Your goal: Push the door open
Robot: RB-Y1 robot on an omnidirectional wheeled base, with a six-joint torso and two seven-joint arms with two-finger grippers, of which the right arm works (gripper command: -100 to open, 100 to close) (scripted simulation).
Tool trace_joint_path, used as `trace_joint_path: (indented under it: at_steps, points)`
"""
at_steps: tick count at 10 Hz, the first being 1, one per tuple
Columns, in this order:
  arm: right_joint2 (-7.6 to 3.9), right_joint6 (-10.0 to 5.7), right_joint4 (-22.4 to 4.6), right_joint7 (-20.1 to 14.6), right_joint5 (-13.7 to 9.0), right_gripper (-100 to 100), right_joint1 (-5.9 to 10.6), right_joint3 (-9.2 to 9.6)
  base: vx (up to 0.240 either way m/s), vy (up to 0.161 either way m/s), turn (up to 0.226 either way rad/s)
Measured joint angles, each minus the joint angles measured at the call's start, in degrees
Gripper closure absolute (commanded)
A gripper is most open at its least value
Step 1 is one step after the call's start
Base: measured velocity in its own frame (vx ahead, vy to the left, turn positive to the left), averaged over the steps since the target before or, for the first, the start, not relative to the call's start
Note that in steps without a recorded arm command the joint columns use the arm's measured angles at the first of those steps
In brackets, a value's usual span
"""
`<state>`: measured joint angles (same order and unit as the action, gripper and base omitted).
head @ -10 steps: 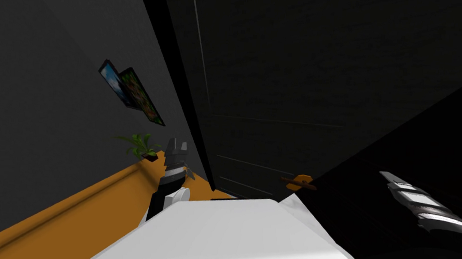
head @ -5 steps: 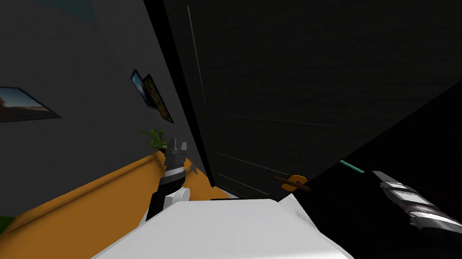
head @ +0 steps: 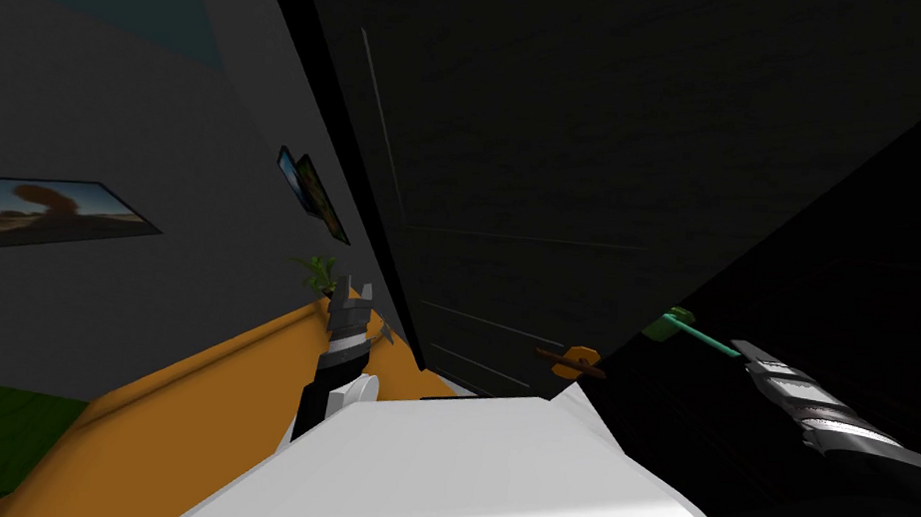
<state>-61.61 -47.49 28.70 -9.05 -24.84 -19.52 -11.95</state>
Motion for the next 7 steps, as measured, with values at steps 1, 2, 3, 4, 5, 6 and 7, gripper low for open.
trace_joint_path:
  at_steps: [1, 2, 3, 4, 5, 6, 7]
  points:
    - [0.0, -0.15, -0.2, -0.1, 0.1, -100, 0.13, 0.06, 0.001, -0.036, 0.037]
    - [0.07, -0.1, 0.1, -0.1, 0.2, -100, 0.04, -0.04, 0.0, -0.053, -0.009]
    - [0.1, -0.13, 0.0, -0.1, 0.3, -100, 0.1, -0.02, 0.0, -0.033, 0.001]
    - [0.14, -0.21, -0.1, -0.2, 0.5, -100, 0.19, 0.0, 0.001, -0.016, 0.023]
    - [0.18, -0.21, 0.0, -0.2, 0.5, -100, 0.15, -0.05, 0.0, -0.007, 0.012]
    - [0.19, -0.21, 0.0, -0.2, 0.5, -100, 0.17, -0.04, 0.0, 0.0, 0.0]
    - [0.19, -0.24, 0.0, -0.2, 0.5, -100, 0.18, -0.03, 0.0, 0.0, 0.0]
